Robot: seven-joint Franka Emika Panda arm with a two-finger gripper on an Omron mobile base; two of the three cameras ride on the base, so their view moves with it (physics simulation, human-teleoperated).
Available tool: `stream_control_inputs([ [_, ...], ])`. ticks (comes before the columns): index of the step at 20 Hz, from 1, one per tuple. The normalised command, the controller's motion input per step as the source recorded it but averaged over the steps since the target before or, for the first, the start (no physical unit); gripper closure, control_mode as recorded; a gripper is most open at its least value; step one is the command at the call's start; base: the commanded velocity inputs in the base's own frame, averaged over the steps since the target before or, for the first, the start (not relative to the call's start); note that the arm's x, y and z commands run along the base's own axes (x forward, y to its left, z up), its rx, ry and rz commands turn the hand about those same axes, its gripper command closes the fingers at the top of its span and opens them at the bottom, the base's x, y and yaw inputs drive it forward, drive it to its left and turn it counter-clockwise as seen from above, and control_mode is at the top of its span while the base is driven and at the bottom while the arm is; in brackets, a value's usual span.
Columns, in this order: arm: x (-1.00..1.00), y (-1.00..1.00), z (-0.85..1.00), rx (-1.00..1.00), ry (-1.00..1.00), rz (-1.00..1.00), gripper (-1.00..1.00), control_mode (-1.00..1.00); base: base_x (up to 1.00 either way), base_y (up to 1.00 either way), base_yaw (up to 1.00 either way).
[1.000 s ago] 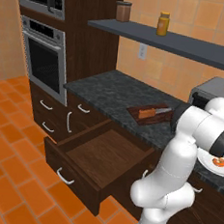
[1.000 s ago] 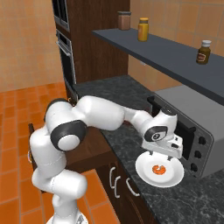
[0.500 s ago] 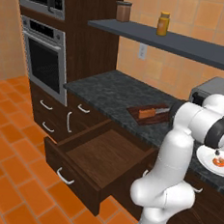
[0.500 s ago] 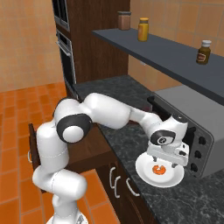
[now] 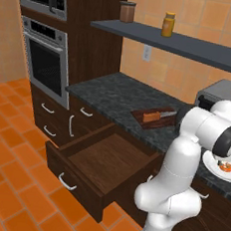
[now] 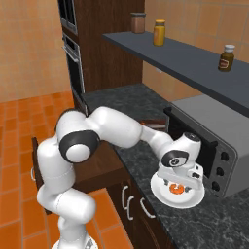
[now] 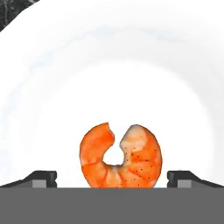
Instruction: Pick up the knife from the drawer and place it on the cutting board. Then place the meat from the plate to the cutting board.
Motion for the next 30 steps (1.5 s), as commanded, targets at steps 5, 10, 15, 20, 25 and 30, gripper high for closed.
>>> stream_control_inputs([
  [5, 0.0, 0.0, -0.12, 0.0, 0.0, 0.0, -1.0, -1.0, 0.0, 0.0, 0.0],
  [10, 0.0, -0.02, -0.11, 0.0, 0.0, 0.0, -1.0, -1.0, 0.0, 0.0, 0.0],
  [15, 0.0, 0.0, -0.14, 0.0, 0.0, 0.0, -1.0, -1.0, 0.0, 0.0, 0.0],
  [20, 0.0, 0.01, -0.17, 0.0, 0.0, 0.0, 1.0, -1.0, 0.0, 0.0, 0.0],
  [25, 0.0, 0.16, -0.09, -0.03, 0.02, 0.0, 1.0, -1.0, 0.0, 0.0, 0.0],
  [30, 0.0, 0.28, 0.2, -0.01, 0.0, 0.0, 1.0, -1.0, 0.0, 0.0, 0.0],
])
